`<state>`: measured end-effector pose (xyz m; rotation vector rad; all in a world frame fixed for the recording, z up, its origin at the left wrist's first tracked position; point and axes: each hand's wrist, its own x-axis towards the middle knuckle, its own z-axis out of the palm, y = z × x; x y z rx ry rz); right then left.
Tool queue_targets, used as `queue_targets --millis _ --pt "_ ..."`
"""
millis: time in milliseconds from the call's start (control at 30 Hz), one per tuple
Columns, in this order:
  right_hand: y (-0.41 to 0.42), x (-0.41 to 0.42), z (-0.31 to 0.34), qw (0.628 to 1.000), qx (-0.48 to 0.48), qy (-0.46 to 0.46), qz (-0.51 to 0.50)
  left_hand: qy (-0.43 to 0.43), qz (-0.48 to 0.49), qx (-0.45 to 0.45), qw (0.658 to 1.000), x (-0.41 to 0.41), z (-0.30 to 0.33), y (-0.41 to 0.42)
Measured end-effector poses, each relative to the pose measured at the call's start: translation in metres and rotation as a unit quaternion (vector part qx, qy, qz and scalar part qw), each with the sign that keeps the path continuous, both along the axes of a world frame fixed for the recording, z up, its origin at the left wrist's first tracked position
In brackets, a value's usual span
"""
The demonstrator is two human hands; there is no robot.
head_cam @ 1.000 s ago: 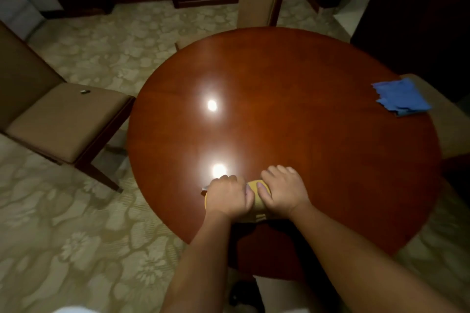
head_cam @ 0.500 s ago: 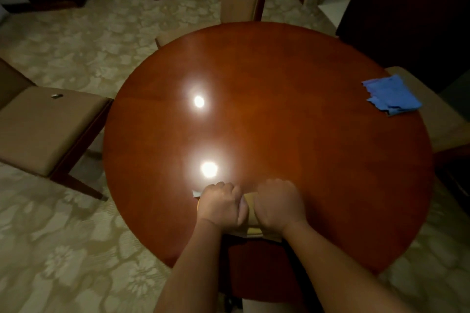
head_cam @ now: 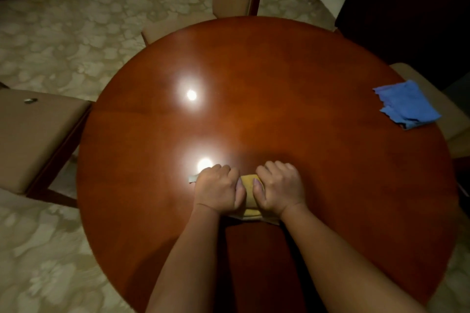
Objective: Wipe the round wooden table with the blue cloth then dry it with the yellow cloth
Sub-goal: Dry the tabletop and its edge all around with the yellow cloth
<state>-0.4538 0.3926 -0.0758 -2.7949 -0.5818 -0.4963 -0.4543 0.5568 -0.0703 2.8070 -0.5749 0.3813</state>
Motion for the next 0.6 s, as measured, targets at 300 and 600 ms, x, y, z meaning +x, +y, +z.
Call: queue_targets --millis 300,600 --pt "0.006 0.062 0.001 1.0 0.001 0.003 -0.029 -0.037 -0.014 -0.009 0.999 0.069 0.0 0.005" --pt "0.011 0.149 0.003 1.0 0.005 -0.011 -0.011 -0.058 0.017 -0.021 0.998 0.151 -0.004 0.009"
